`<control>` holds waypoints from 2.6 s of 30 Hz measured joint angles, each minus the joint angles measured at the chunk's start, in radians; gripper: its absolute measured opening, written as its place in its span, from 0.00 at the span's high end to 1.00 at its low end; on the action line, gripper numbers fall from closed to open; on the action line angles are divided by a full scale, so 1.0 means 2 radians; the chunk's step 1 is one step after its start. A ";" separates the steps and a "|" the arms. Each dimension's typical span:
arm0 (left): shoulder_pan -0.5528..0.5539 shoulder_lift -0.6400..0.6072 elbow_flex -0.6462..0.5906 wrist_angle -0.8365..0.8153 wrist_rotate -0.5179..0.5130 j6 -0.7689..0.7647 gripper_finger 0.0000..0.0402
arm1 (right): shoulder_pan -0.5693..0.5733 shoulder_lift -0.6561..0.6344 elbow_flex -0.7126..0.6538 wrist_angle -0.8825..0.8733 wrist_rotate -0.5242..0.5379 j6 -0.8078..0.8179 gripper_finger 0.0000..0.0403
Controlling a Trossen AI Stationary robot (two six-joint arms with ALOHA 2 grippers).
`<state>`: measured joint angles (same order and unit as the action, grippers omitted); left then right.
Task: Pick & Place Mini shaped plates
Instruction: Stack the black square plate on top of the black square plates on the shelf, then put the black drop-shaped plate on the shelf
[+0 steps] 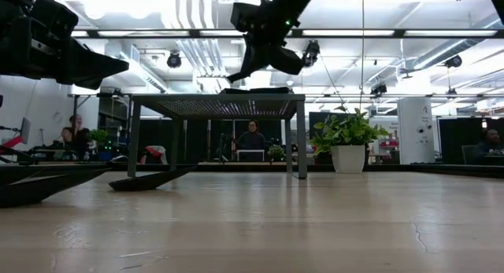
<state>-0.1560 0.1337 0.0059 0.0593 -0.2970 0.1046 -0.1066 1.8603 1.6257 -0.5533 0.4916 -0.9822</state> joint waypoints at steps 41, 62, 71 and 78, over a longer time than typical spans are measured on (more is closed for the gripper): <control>0.000 0.000 0.000 0.000 0.000 0.000 1.00 | -0.018 0.002 -0.006 0.032 -0.058 0.033 0.69; 0.000 0.000 0.000 0.000 0.000 0.000 1.00 | 0.050 -0.001 -0.006 0.034 -0.034 0.102 0.73; 0.000 0.000 0.000 0.000 0.000 0.000 1.00 | 0.065 0.000 -0.006 0.034 -0.038 0.099 0.75; 0.000 0.000 0.000 0.000 0.000 0.000 1.00 | 0.064 0.000 -0.006 0.035 -0.038 0.099 0.76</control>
<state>-0.1558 0.1333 0.0059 0.0593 -0.2970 0.1047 0.0219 1.8610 1.6135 -0.4843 0.4156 -0.7845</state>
